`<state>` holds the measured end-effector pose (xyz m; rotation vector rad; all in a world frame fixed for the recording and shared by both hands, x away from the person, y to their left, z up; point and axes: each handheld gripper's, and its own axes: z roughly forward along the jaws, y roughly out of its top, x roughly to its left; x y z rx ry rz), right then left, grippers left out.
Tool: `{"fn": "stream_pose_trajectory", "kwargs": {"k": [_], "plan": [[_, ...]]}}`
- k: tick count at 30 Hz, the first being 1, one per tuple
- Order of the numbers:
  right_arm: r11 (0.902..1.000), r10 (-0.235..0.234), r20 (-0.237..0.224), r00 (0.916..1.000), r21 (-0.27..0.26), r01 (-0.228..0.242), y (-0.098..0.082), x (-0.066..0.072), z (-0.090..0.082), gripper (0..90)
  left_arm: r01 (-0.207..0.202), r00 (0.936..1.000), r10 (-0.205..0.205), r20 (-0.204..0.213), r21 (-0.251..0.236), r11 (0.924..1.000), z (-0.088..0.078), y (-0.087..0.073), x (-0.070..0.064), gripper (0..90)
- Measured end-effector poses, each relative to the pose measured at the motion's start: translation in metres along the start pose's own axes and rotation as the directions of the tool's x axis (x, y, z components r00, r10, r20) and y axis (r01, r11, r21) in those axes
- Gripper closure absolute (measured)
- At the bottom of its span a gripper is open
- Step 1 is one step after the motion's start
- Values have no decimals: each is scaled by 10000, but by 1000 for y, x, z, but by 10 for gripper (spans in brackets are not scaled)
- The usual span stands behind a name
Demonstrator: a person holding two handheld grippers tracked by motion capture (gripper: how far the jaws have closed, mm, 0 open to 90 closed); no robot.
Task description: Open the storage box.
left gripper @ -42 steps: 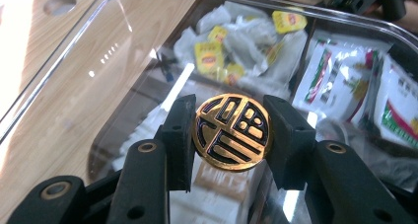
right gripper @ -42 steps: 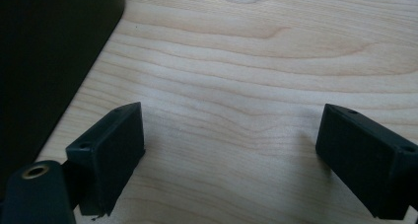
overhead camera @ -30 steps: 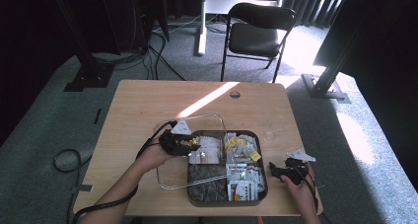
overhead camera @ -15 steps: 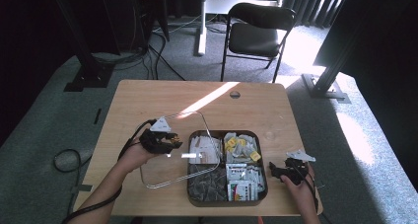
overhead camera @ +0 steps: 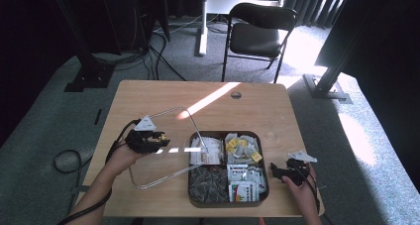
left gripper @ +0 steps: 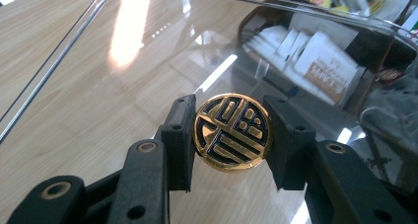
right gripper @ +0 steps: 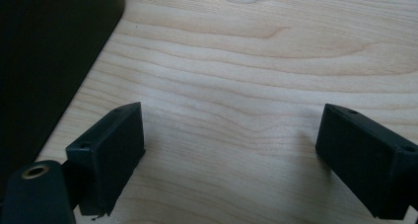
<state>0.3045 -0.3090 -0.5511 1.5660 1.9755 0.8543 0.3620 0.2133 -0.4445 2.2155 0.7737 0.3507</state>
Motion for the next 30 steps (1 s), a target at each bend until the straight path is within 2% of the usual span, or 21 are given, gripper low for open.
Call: {"fn": "stream_pose_trajectory", "kwargs": {"k": [8,10,16,24,30], "plan": [[10000,0,0,10000,1,0,0,0,0,106,370,9988,-369,-321,33,9993,-10,-14,12,589],[10000,0,0,10000,-1,0,0,0,0,106,492,9970,-487,-605,54,9988,-15,-20,18,589],[10000,1,-1,10000,2,-1,0,0,0,106,744,9913,-729,-1095,101,9972,-21,-36,27,589],[10000,2,0,10000,2,-2,0,0,0,106,1178,9849,-1145,-1303,185,9929,-11,-58,33,589],[10000,1,-1,10000,0,-1,0,0,0,106,1550,9765,-1524,-1524,56,9879,-2,-67,39,589]]}}
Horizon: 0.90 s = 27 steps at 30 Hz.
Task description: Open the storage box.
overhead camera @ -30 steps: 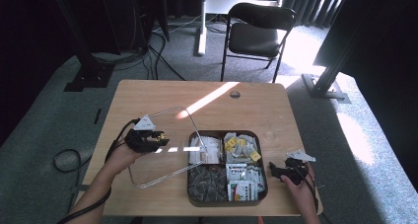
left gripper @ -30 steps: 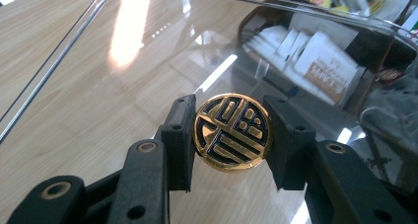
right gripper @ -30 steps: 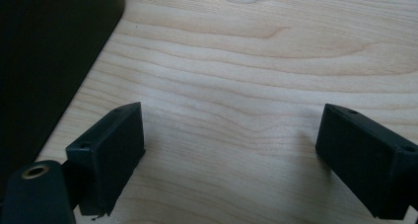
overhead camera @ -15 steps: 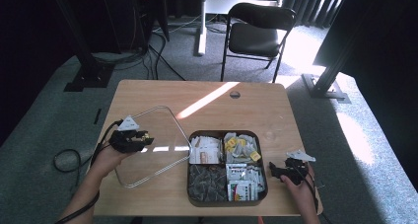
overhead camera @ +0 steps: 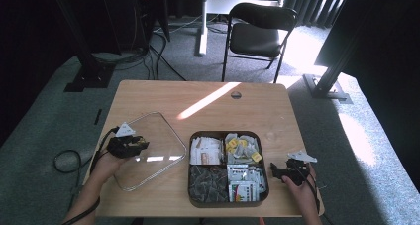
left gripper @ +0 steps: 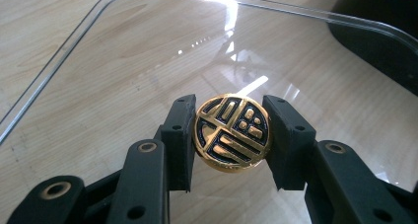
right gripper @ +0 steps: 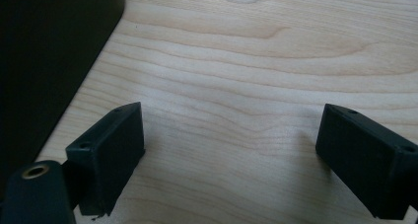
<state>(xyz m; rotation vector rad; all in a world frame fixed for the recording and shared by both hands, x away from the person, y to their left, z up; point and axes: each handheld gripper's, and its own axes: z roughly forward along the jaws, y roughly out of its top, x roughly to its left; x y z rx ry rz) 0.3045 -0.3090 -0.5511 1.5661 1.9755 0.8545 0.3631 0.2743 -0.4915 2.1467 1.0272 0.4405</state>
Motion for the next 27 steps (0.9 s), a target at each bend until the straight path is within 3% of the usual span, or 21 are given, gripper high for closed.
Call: {"fn": "stream_pose_trajectory", "kwargs": {"k": [13,22,27], "plan": [[10000,1,1,10000,0,-1,0,0,0,106,352,9984,-355,-431,-70,9994,27,-1,6,588],[10000,1,2,10000,2,-1,0,0,0,106,523,9968,-539,-584,-293,9982,34,-4,11,588],[10000,1,1,10000,2,-1,0,0,0,106,580,9962,-591,-633,-187,9981,38,-5,13,587]]}}
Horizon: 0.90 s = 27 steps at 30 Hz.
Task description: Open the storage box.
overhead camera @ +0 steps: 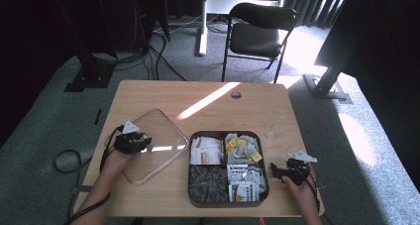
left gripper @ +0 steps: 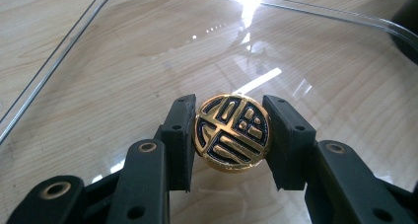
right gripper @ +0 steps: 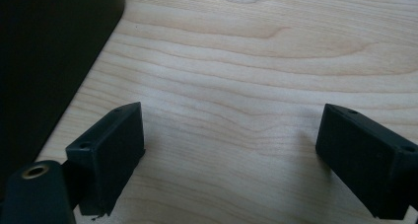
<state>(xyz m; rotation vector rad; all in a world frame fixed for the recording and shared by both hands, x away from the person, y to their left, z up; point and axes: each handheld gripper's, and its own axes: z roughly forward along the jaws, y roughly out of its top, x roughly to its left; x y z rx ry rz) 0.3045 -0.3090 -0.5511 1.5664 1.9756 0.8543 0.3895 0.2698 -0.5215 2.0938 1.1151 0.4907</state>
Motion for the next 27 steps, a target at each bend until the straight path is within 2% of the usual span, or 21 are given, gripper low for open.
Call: {"fn": "stream_pose_trajectory", "kwargs": {"k": [6,11,15,18,20,24,27], "plan": [[10000,-2,0,10000,0,2,0,0,0,106,26,10000,-26,10,282,9996,7,-2,0,587],[10000,-1,0,10000,-1,1,0,0,0,106,-9,9999,5,158,266,9996,8,-3,-1,586],[10000,0,0,10000,0,0,0,0,0,106,339,9984,-357,448,409,9986,7,-1,1,574],[10000,-2,0,10000,-1,2,0,0,0,106,323,9987,-336,390,350,9989,4,1,1,476],[10000,-2,0,10000,0,2,0,0,0,106,389,9979,-401,503,245,9989,0,3,1,413],[10000,-3,0,10000,-2,3,0,0,0,106,520,9965,-510,665,-133,9986,-10,5,1,364],[10000,-1,0,10000,-1,1,0,0,0,105,526,9955,-515,799,-124,9985,-11,5,-1,327]]}}
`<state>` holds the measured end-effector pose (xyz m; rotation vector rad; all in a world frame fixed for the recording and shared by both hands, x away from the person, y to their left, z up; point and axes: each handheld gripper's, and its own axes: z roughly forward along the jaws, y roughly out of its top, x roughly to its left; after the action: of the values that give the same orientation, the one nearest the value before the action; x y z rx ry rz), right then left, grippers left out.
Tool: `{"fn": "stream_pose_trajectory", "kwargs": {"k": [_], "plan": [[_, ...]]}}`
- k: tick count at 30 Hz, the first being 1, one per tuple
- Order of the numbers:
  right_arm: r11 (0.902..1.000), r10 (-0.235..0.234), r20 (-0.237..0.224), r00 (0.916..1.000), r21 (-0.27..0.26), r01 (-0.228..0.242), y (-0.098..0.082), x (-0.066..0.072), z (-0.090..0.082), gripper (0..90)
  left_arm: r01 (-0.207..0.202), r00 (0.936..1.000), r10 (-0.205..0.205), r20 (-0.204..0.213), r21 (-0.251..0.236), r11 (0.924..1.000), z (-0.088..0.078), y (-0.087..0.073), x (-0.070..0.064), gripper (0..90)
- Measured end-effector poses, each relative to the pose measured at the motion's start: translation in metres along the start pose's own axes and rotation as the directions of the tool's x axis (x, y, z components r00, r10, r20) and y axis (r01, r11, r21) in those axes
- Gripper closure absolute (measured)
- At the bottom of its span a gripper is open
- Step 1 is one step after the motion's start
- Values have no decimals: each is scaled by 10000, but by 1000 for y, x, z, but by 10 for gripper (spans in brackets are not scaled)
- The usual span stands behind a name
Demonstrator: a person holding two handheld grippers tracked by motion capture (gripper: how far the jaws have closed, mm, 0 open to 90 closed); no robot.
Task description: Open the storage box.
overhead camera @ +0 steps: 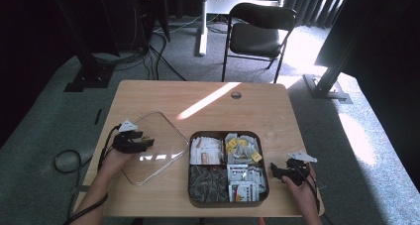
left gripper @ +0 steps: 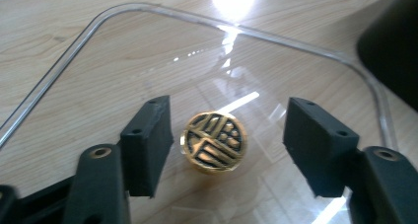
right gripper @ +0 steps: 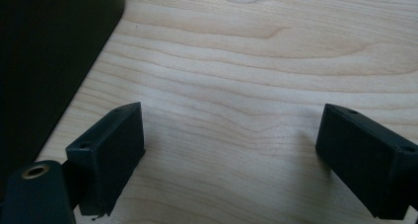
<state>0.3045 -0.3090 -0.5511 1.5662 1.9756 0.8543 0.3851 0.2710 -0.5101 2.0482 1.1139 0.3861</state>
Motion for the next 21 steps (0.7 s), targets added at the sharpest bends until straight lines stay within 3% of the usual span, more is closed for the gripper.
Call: {"fn": "stream_pose_trajectory", "kwargs": {"k": [5,13,16,19,21], "plan": [[10000,1,1,10000,0,-1,0,0,0,106,-155,9992,166,371,-277,9995,-4,-1,-8,304],[10000,2,-1,10000,0,-2,0,0,0,106,-628,9965,645,528,-334,9975,-5,-4,-24,294],[10000,-1,0,10000,0,1,0,0,0,106,-647,9948,680,761,-456,9969,-5,-5,-30,281],[10000,-1,0,10000,-1,1,0,0,0,106,-825,9905,870,1060,-463,9955,-5,-7,-38,265],[10000,0,0,10000,0,0,0,0,0,106,-1060,9841,1123,1376,-520,9930,-5,-8,-44,223]]}}
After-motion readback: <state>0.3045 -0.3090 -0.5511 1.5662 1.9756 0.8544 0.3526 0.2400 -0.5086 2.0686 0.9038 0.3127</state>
